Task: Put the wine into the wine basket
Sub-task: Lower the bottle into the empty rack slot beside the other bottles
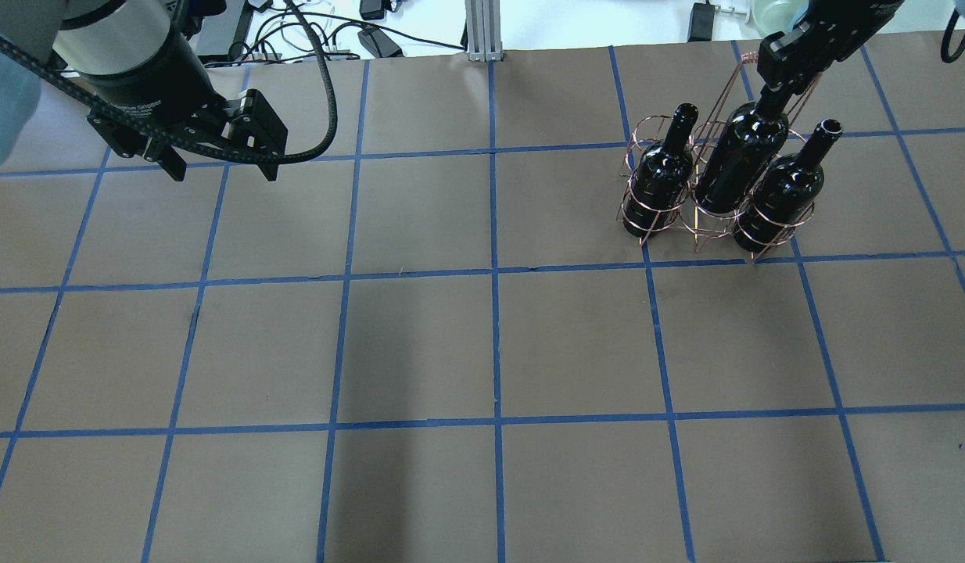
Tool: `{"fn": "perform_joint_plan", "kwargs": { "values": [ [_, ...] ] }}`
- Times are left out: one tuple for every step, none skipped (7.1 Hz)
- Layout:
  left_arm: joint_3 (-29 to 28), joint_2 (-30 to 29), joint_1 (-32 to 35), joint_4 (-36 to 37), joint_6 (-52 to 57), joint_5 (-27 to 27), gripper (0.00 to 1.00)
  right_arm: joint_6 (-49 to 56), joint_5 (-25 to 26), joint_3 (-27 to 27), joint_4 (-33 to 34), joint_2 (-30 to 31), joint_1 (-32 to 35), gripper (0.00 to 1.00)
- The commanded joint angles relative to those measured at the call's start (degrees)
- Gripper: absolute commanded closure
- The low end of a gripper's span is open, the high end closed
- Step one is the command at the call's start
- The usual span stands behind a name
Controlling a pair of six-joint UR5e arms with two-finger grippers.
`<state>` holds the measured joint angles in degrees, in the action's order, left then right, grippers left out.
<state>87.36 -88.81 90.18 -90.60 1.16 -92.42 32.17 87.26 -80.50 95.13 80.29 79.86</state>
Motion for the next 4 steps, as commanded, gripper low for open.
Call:
{"fn": "perform_joint_plan", "kwargs": {
  "values": [
    [0.00, 0.04, -0.01, -0.01, 0.07, 0.05, 0.00, 0.35, -0.16, -1.84, 0.66, -0.13, -0.05, 0.47],
    [0.00, 0.04, -0.01, -0.01, 0.07, 0.05, 0.00, 0.61, -0.16, -2.37, 1.28, -0.48, -0.05, 0.25],
    [0.00, 0.04, -0.01, -0.01, 0.07, 0.14, 0.00, 0.26, -0.16, -2.73, 2.41, -0.57, -0.05, 0.01],
    [0.00, -0.05, -0.09, -0.01, 0.07, 0.05, 0.00, 0.26, -0.08, -2.73, 2.86, -0.31, -0.05, 0.00]
  ]
}}
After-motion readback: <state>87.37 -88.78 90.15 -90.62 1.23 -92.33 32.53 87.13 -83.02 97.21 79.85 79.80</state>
